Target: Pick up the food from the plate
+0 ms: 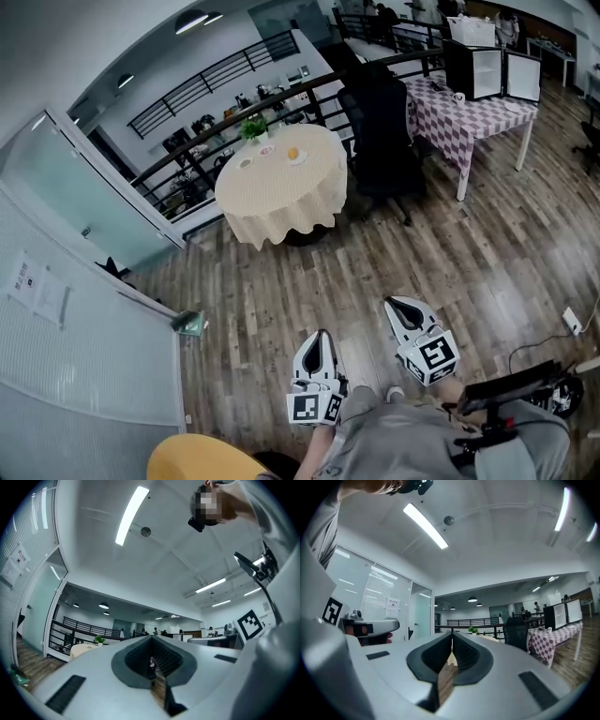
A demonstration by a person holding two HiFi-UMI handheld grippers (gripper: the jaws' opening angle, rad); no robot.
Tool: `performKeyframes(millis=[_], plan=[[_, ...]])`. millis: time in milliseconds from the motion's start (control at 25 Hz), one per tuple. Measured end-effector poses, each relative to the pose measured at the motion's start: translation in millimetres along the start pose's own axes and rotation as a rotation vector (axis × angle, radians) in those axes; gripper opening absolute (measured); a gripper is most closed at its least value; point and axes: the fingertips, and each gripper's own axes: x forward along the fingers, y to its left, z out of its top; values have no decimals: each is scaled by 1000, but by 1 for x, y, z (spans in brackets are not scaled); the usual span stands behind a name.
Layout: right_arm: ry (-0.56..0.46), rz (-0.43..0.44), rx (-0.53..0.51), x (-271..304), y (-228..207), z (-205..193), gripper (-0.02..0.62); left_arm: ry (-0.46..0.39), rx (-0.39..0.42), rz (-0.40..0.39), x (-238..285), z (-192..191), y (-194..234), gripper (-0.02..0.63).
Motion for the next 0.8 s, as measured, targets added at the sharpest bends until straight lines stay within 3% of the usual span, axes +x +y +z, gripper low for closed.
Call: performKeyframes(millis=[440,800], plan=[[22,45,51,12,-10,-2,15,-16,16,53,11,19,0,9],[18,9,48,29,-35,-10,15,-39,27,49,42,12,17,9]])
